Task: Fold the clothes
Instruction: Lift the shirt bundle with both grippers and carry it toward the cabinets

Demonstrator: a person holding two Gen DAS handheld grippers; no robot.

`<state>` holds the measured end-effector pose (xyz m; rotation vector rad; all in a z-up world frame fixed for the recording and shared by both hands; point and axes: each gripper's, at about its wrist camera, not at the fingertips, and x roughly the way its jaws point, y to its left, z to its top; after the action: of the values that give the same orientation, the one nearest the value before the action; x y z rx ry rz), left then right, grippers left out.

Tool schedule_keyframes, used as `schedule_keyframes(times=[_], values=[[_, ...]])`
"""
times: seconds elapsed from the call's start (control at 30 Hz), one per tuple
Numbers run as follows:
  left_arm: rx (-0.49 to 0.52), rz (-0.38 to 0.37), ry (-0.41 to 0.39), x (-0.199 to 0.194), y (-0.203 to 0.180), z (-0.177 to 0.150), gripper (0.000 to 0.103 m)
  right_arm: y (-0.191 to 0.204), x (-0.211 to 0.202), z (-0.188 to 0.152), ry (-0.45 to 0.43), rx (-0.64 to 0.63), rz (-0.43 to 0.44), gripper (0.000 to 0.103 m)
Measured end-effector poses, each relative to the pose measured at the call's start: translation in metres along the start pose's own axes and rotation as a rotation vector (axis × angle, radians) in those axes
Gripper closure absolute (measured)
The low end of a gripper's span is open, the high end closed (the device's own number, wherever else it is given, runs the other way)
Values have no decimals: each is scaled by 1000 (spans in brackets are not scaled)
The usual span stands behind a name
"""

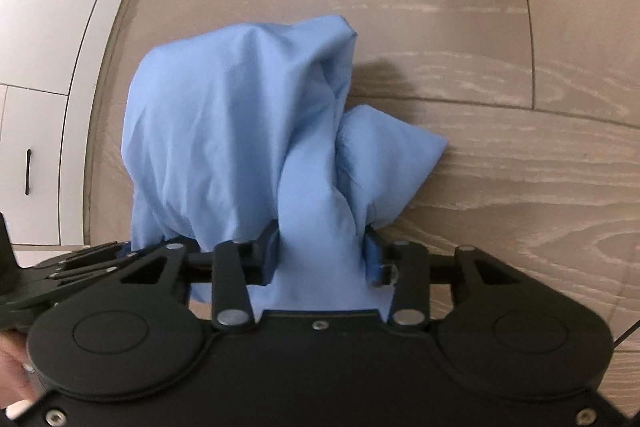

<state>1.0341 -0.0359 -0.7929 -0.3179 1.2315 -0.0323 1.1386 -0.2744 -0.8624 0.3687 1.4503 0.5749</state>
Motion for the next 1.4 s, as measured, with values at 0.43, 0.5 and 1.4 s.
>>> schedule_keyframes(times=[0.43,0.5,1.4], values=[[-105,-15,-119,-63,5,61,83,90,-55,56,-49,-158,31,61],[-144,-24,-145,-78,15,71,83,106,-58,67,-51,-189,38,62],[-604,104,-460,-204,172,368,83,467,-28,427,129,-829,34,62]])
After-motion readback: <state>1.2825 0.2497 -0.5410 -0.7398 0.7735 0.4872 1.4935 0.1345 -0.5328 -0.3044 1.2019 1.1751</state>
